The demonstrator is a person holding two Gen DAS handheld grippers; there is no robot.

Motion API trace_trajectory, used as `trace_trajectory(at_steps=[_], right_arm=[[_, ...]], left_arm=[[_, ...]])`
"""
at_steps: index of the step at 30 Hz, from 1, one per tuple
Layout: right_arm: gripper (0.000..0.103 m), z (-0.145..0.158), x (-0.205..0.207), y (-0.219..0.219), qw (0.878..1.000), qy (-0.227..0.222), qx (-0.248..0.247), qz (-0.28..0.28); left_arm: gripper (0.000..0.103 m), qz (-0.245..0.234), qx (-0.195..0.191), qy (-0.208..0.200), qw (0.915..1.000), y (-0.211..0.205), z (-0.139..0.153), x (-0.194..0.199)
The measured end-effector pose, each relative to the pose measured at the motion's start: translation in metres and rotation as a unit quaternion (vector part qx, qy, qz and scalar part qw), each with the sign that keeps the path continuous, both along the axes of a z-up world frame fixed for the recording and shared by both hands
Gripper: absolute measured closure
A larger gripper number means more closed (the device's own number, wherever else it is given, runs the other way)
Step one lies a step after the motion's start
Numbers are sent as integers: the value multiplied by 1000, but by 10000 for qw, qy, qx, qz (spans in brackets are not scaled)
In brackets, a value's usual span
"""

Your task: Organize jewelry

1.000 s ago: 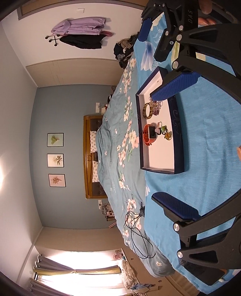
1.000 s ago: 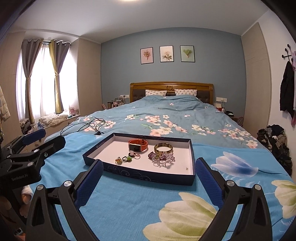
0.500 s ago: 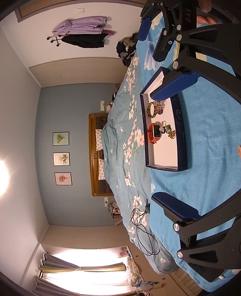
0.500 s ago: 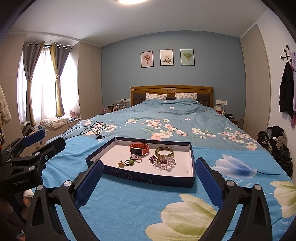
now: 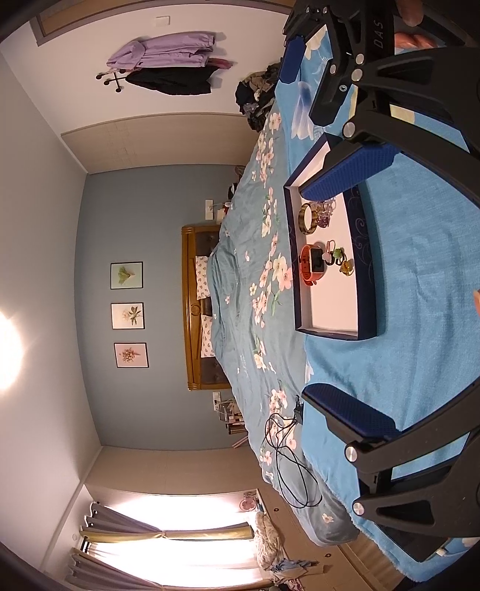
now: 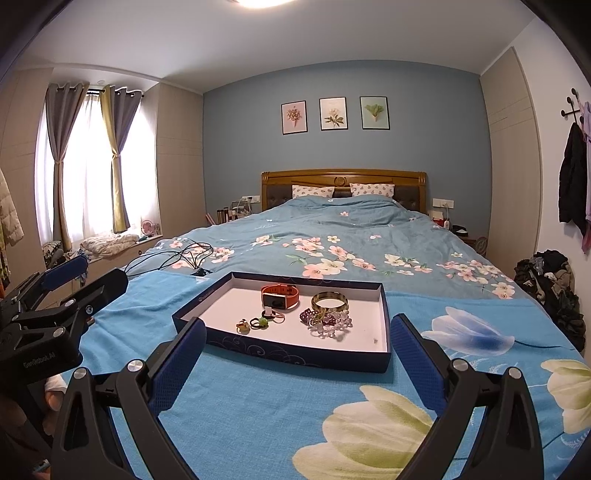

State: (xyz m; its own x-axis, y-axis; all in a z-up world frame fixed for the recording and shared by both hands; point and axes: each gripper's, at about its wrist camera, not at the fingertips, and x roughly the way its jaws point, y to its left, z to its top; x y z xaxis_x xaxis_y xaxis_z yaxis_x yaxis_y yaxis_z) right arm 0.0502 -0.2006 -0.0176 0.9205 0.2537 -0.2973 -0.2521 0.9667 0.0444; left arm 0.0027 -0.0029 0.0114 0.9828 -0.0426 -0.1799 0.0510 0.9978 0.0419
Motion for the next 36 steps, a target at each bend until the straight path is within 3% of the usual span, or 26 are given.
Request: trace_trajectory(at_steps=[36], right_arm=[[7,2,4,-5,9999,43,76,-64]], left_arm=[[6,-12,3,-39,10000,-3,-2,0]])
